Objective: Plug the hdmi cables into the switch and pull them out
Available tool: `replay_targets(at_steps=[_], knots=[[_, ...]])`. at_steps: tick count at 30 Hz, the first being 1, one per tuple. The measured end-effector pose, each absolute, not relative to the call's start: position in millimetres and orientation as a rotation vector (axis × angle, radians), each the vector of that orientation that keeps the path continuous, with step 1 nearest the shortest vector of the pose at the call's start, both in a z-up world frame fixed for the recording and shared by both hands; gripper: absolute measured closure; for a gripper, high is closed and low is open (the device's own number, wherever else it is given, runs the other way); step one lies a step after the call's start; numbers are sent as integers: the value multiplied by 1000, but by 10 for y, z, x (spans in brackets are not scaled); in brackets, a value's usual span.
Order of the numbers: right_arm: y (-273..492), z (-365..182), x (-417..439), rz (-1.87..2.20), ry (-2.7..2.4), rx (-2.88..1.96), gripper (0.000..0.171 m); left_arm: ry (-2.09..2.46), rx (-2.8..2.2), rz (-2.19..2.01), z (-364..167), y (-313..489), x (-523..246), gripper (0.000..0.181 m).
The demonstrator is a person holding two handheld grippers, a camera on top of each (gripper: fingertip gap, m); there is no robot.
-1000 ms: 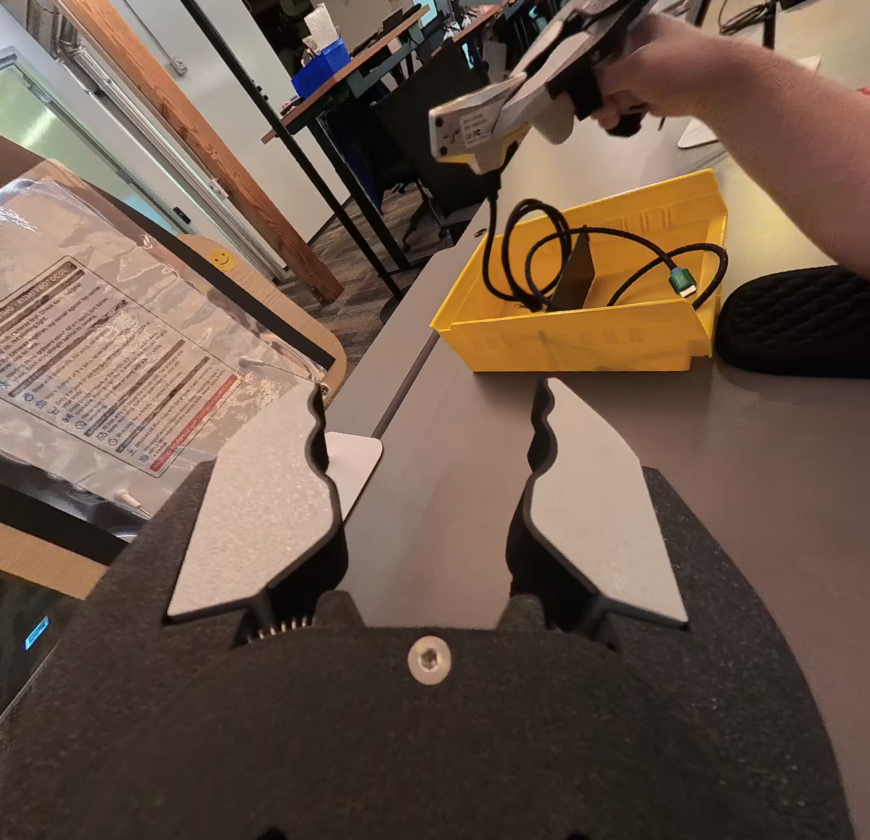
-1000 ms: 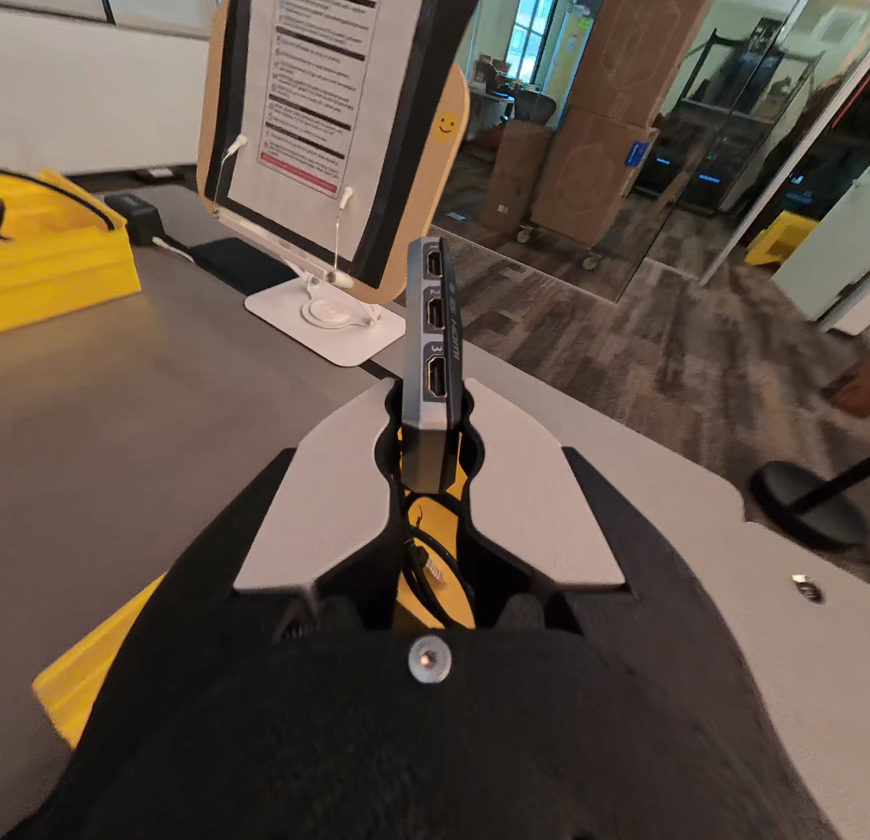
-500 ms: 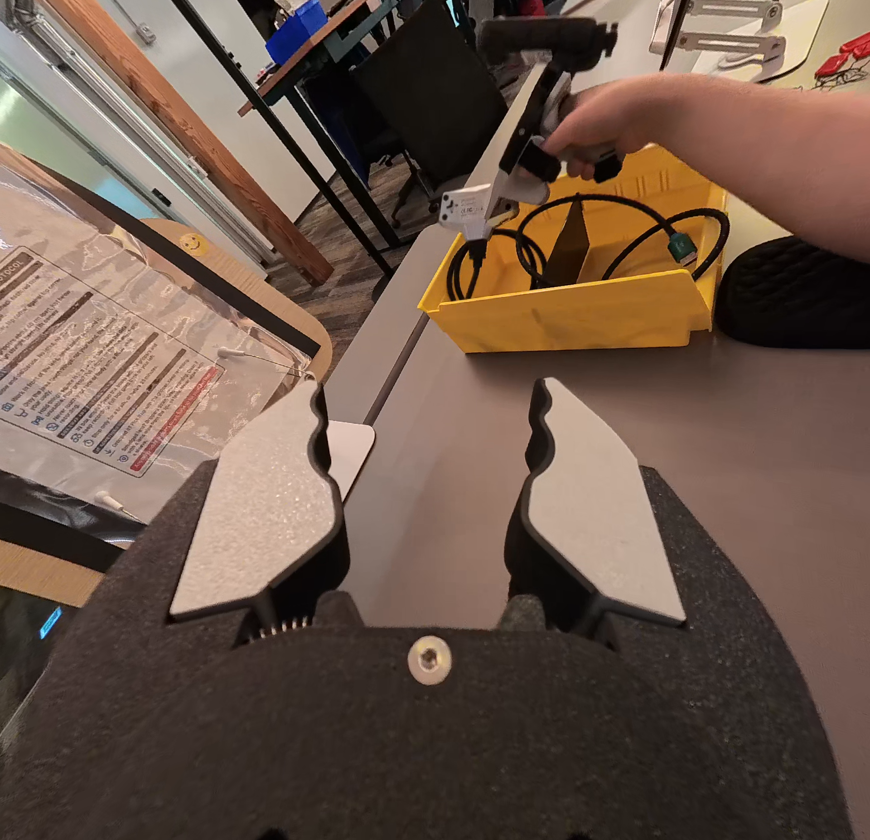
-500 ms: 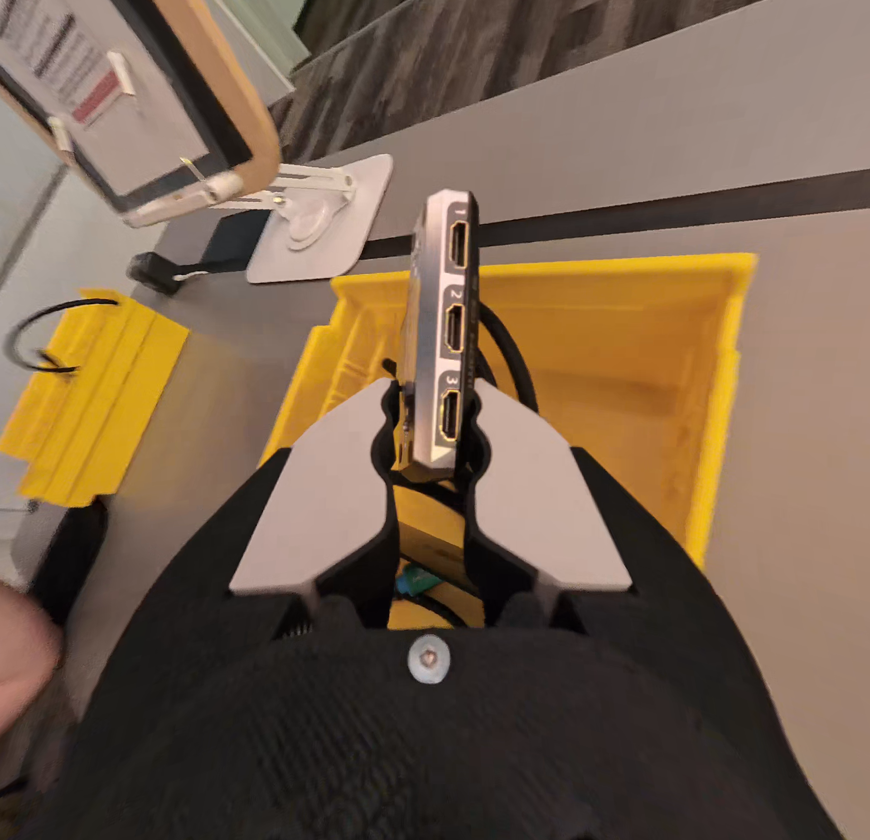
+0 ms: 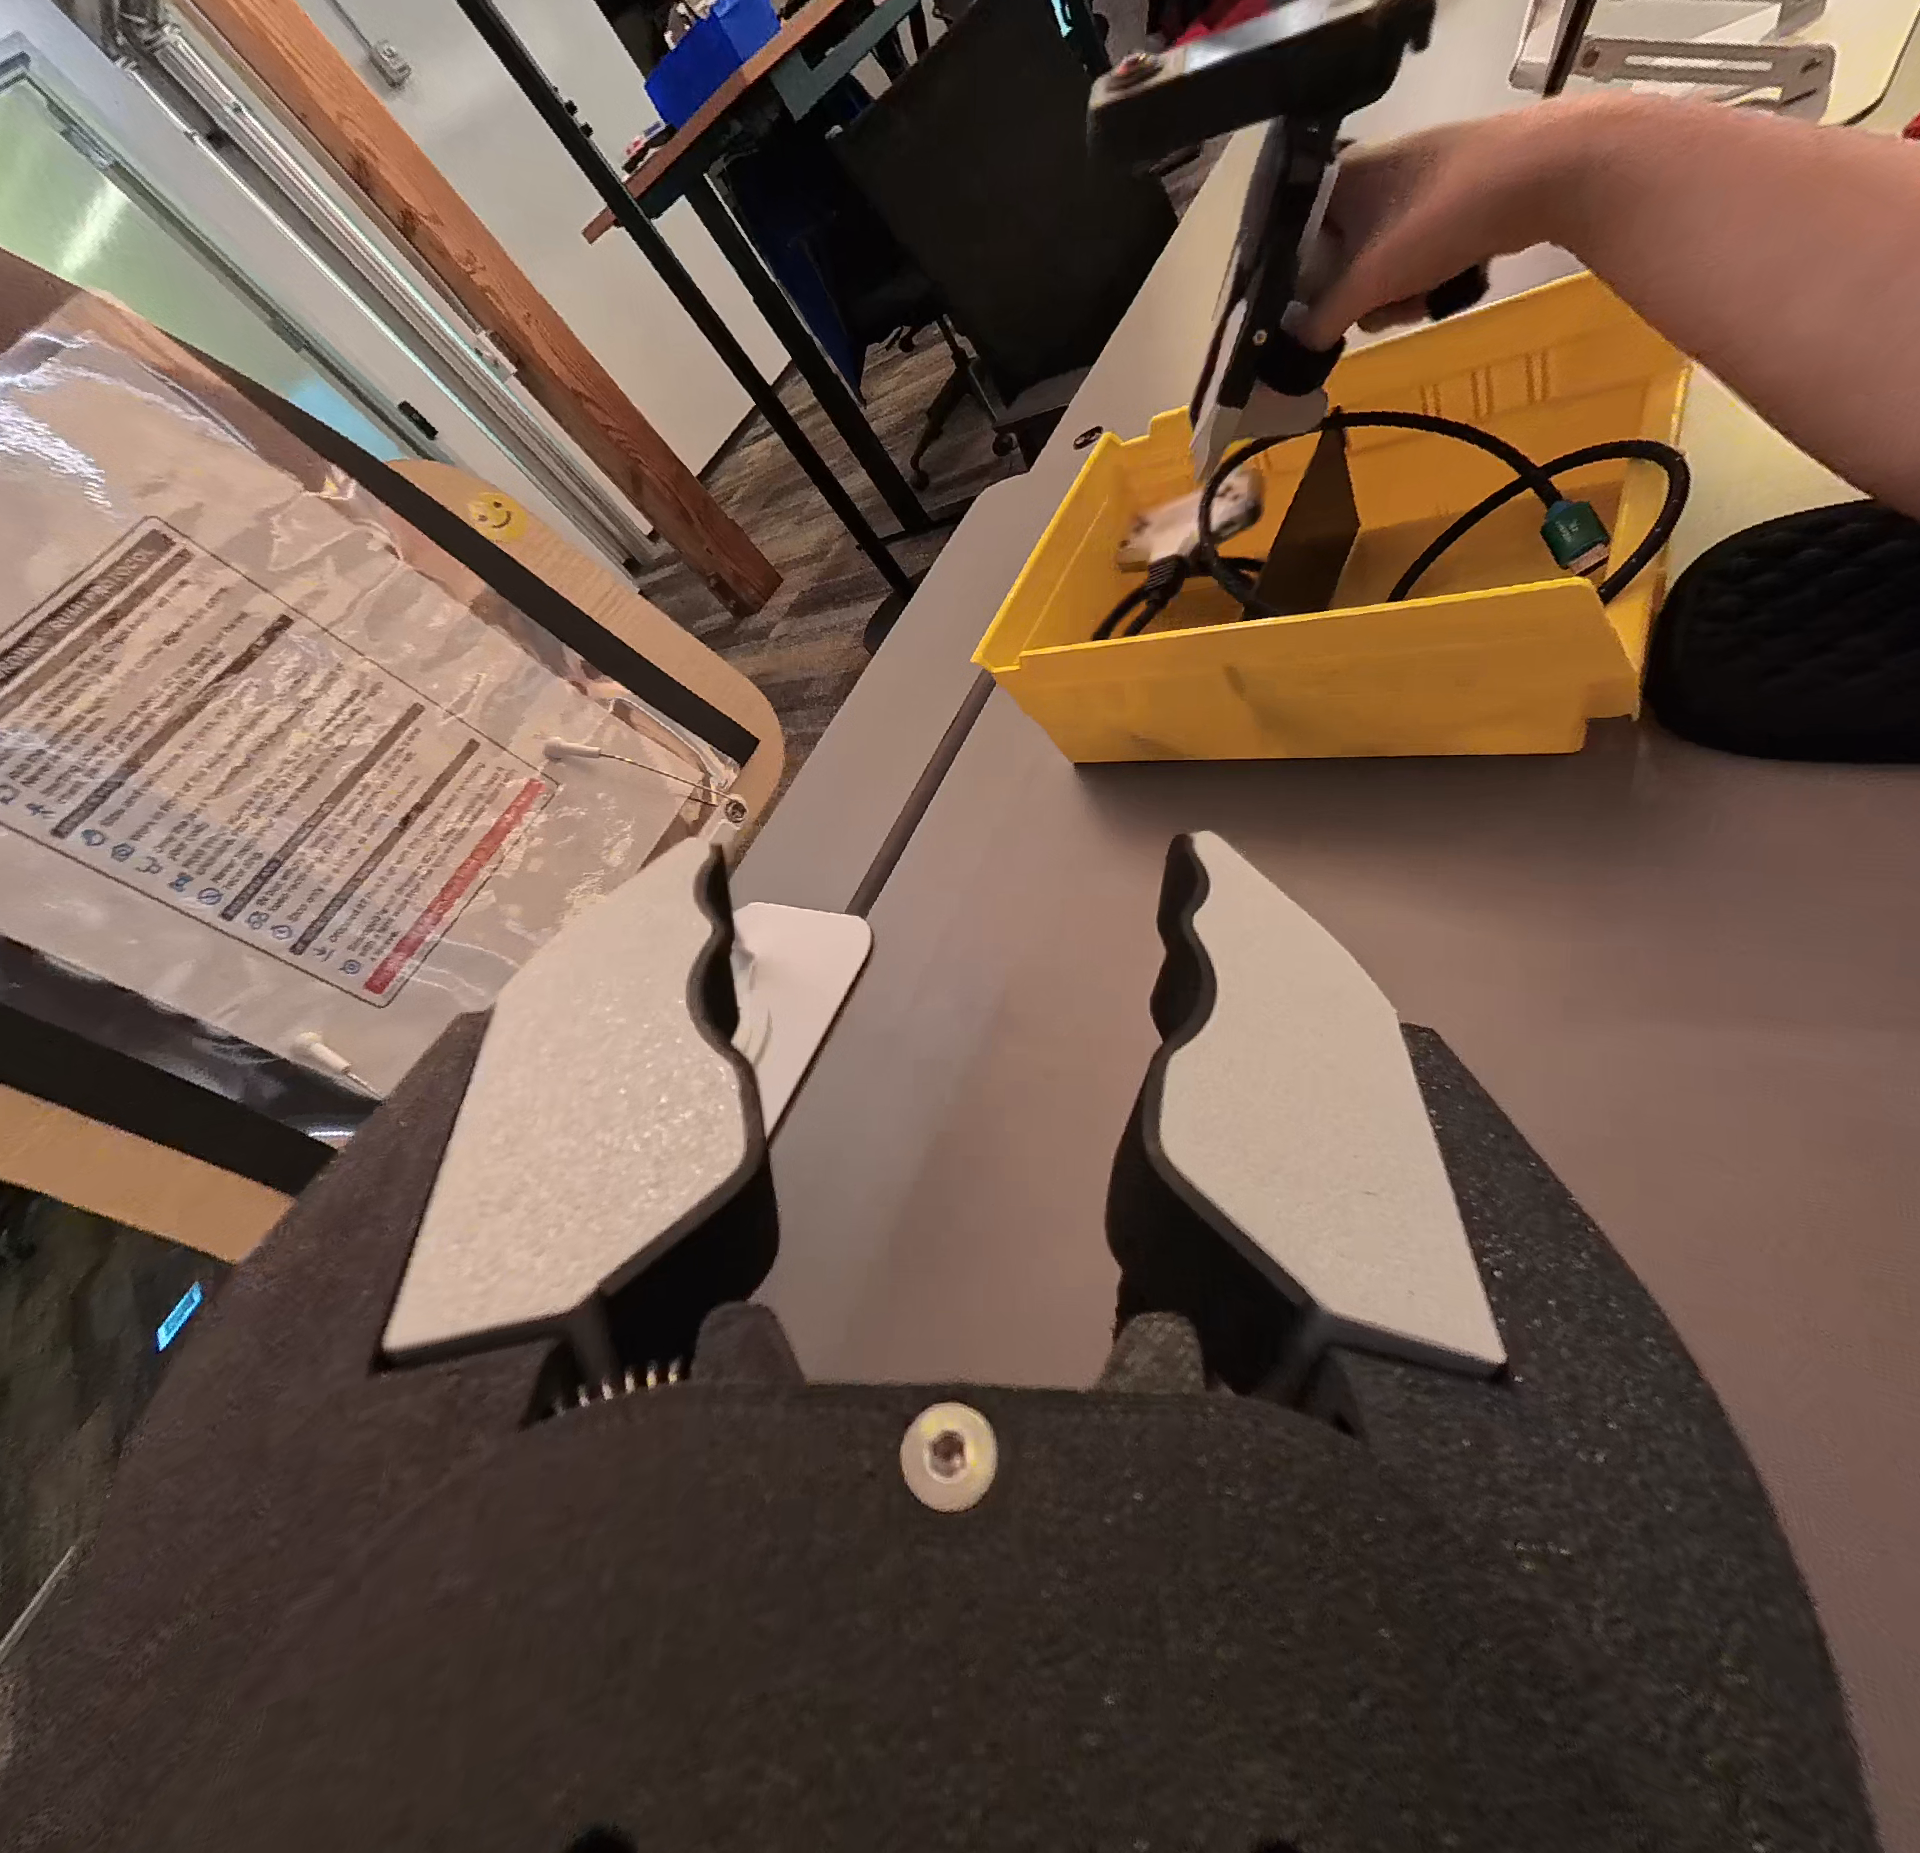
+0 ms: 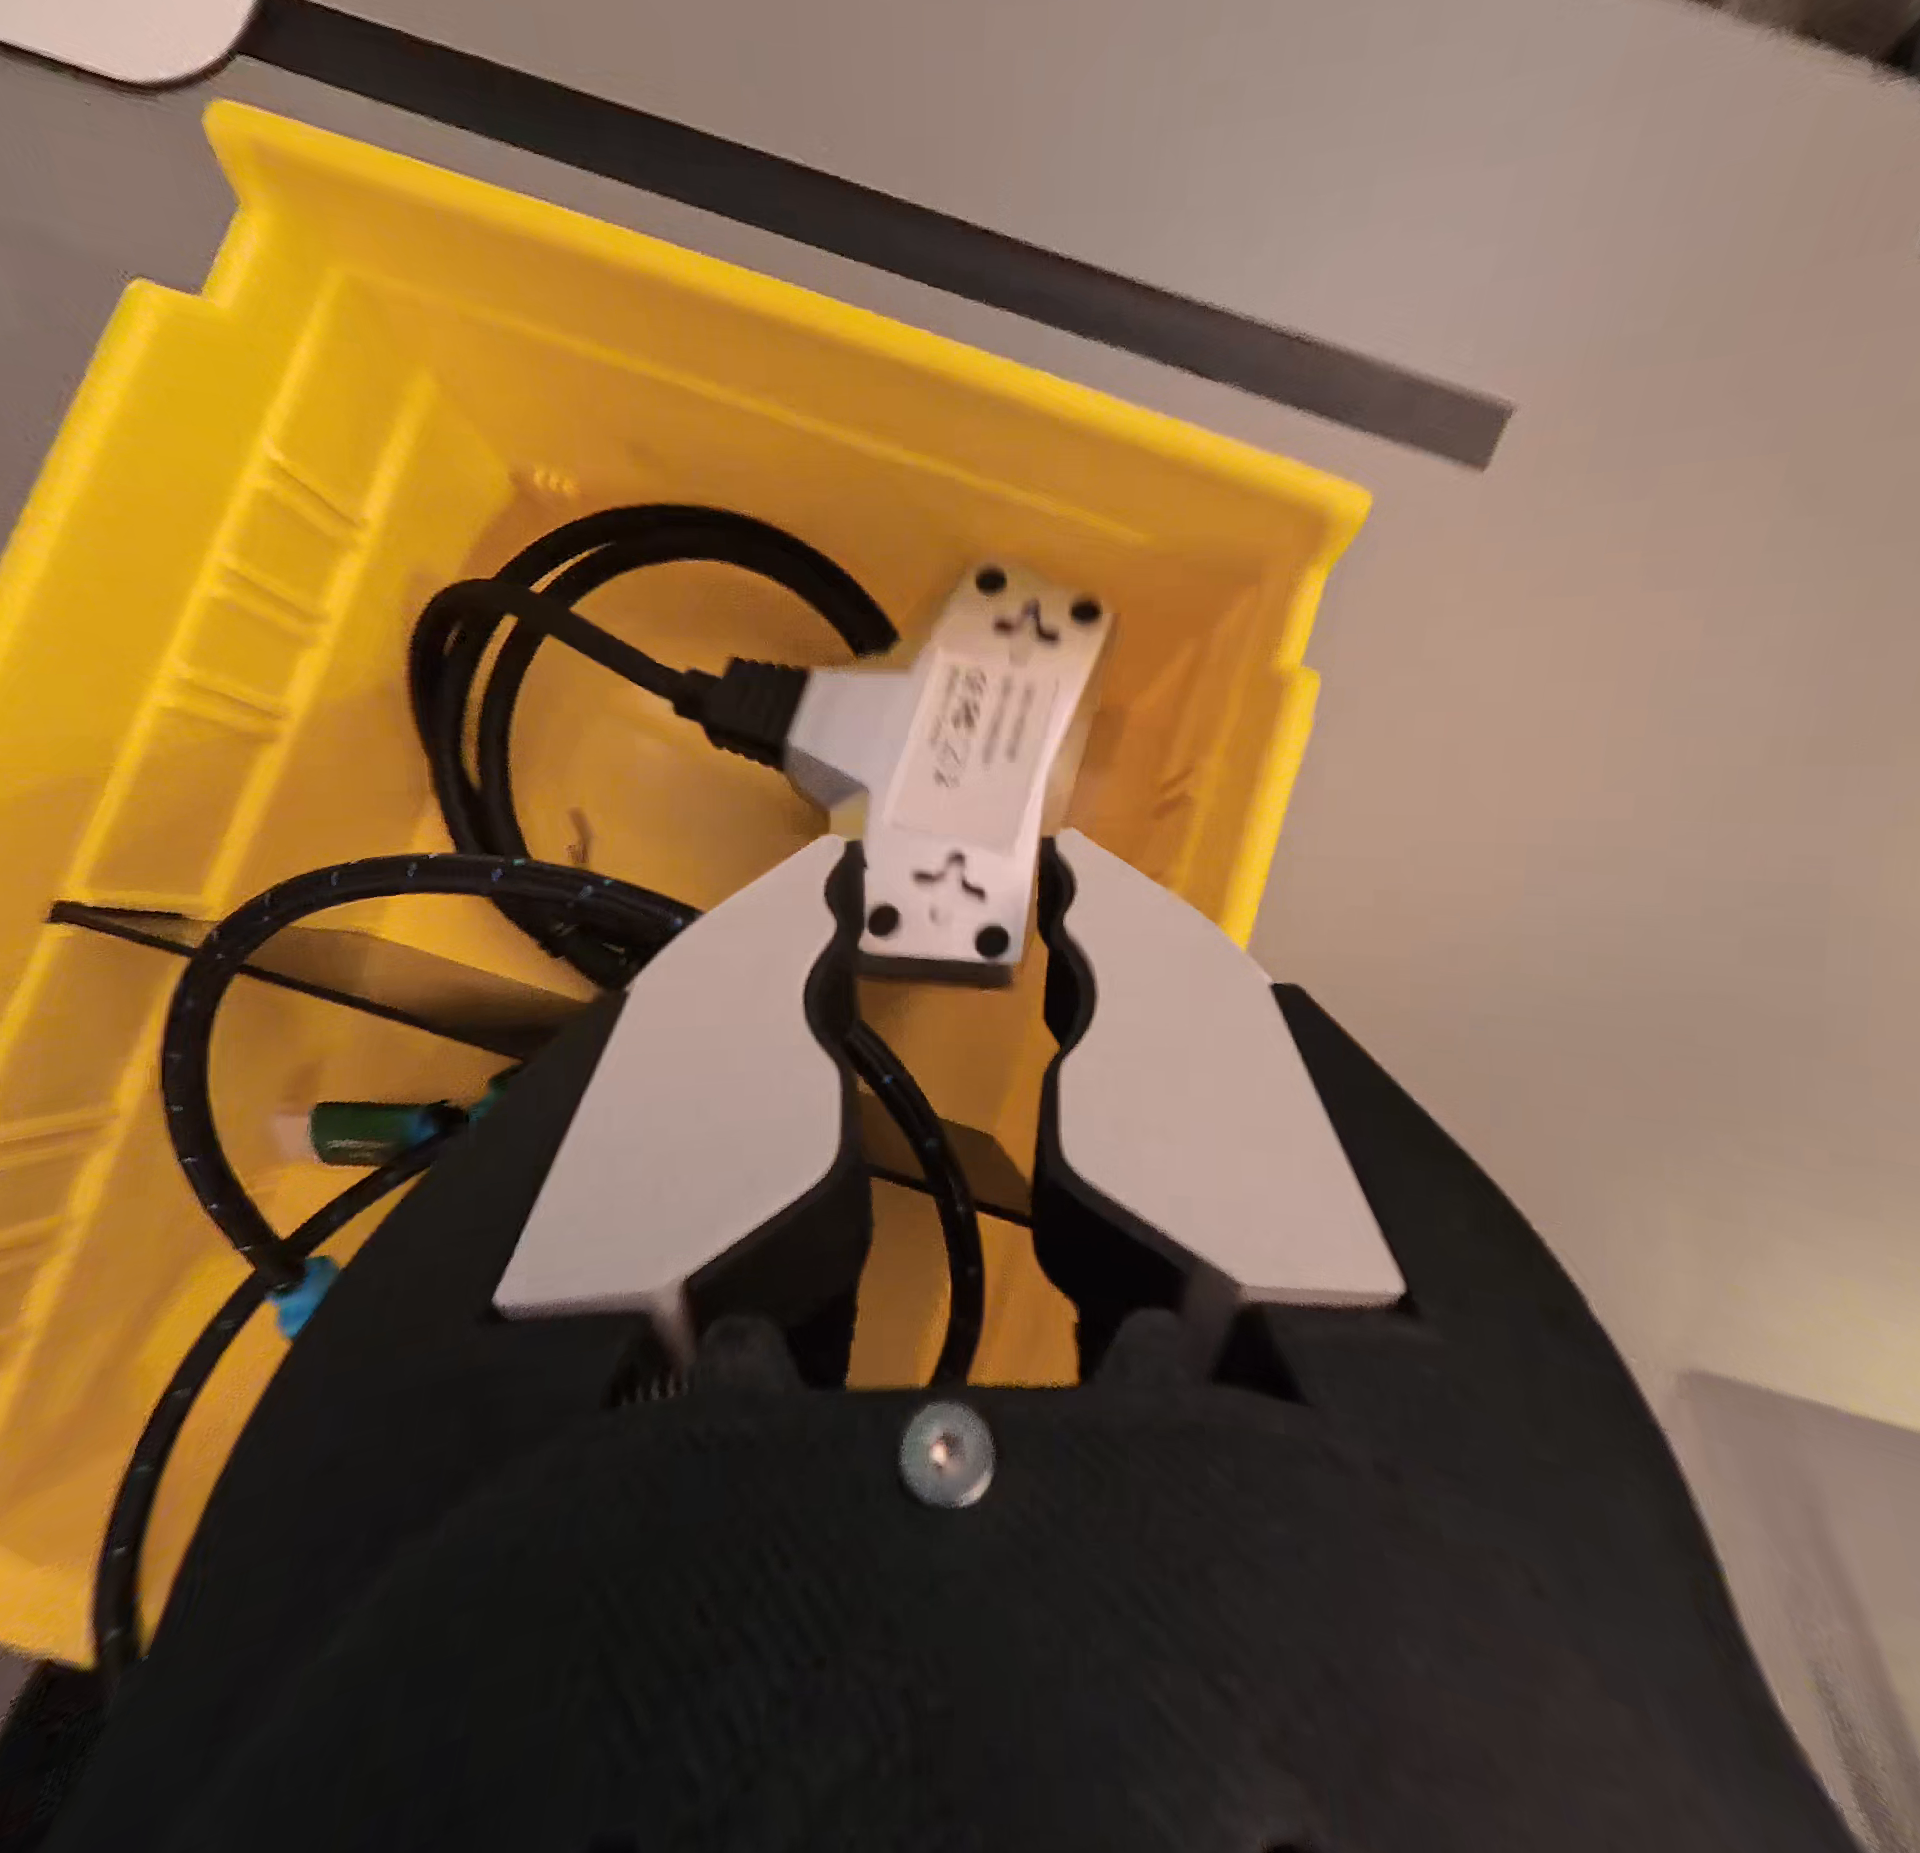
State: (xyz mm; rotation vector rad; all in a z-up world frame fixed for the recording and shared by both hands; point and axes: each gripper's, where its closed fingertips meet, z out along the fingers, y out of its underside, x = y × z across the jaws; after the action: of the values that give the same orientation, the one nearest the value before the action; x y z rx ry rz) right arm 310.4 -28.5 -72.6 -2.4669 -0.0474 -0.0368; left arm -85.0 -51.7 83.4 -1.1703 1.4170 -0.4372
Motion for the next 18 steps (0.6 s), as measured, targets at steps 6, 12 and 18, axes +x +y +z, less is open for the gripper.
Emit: replay_targets(at_steps=[6,12,18], knots=[[-362,120,3062,-225,-64,-2205,132,1269,-1176,-391,1152,-421,-1172,104],[-661,1010,2847,-332,-121,-1885,132,947,-1256,-278,1602,-233,-2013,109],[-846,1453,2627,-290,-165,-1680,132,821,-1431,-97,1531,214,-2994,119]])
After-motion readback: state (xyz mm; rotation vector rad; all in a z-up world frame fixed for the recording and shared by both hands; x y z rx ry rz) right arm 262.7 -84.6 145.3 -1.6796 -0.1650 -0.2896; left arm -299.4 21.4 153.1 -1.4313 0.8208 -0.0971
